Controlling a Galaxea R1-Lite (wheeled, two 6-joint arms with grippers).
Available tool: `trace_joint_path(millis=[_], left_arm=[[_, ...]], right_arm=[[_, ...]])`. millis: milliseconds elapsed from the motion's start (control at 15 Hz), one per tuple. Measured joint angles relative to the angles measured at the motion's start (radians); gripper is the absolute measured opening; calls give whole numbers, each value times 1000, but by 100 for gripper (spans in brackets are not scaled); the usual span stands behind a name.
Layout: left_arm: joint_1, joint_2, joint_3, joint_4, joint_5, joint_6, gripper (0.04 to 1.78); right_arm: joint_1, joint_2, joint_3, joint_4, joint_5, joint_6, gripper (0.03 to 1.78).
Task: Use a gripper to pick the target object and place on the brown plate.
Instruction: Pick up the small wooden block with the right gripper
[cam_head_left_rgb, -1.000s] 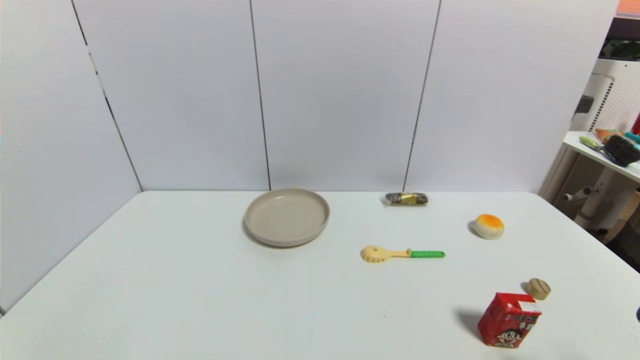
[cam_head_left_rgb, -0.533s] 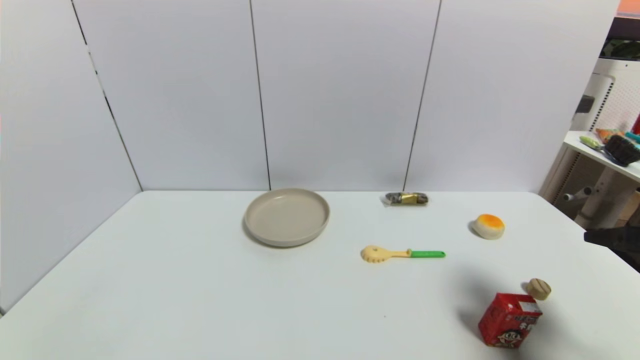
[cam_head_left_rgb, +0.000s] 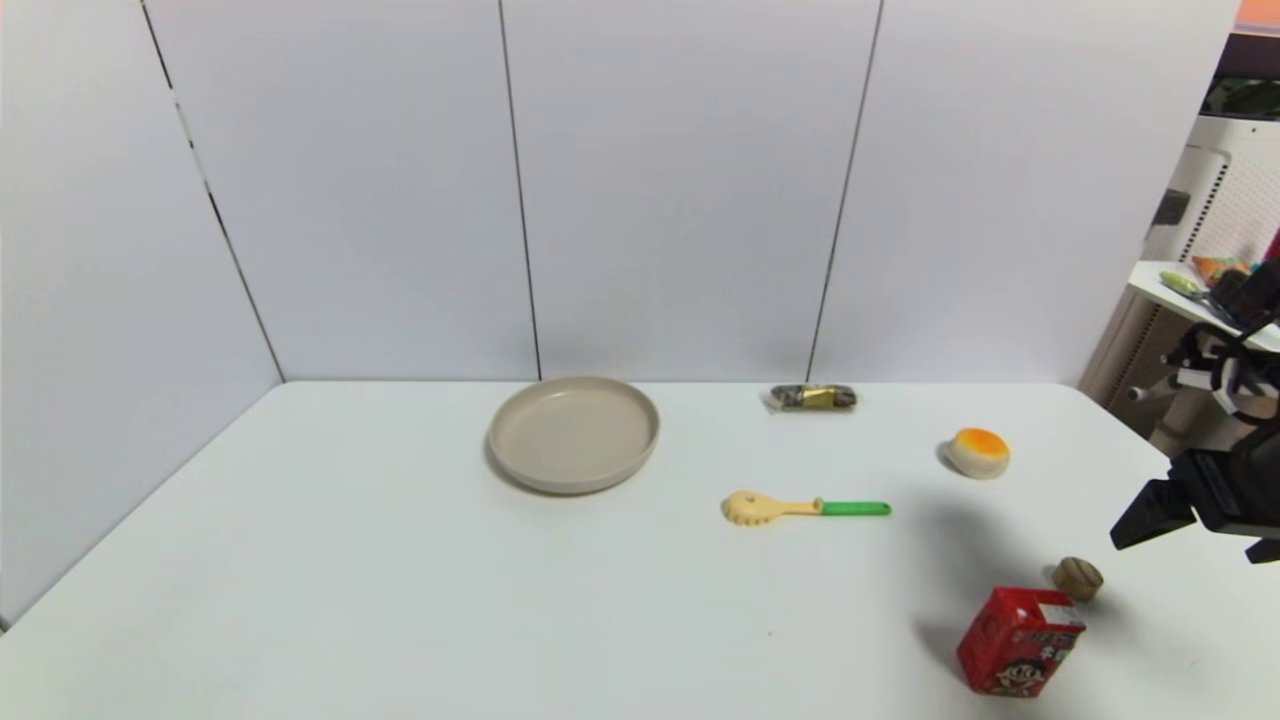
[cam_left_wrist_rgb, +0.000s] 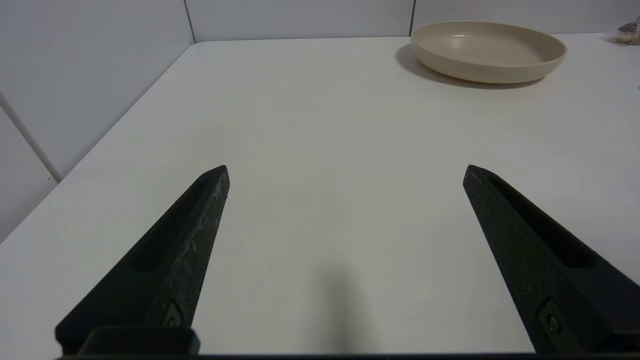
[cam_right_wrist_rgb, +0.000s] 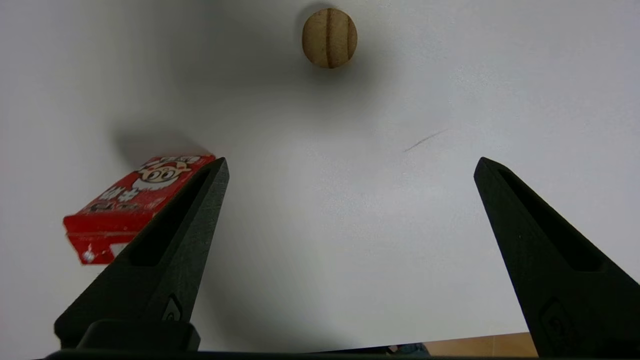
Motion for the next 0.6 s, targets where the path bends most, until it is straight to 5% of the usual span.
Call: trace_joint_path(millis=[600], left_arm=[[0, 0, 0, 0, 0, 0, 169]], right_arm=[[7, 211, -19, -55, -1, -35, 169]])
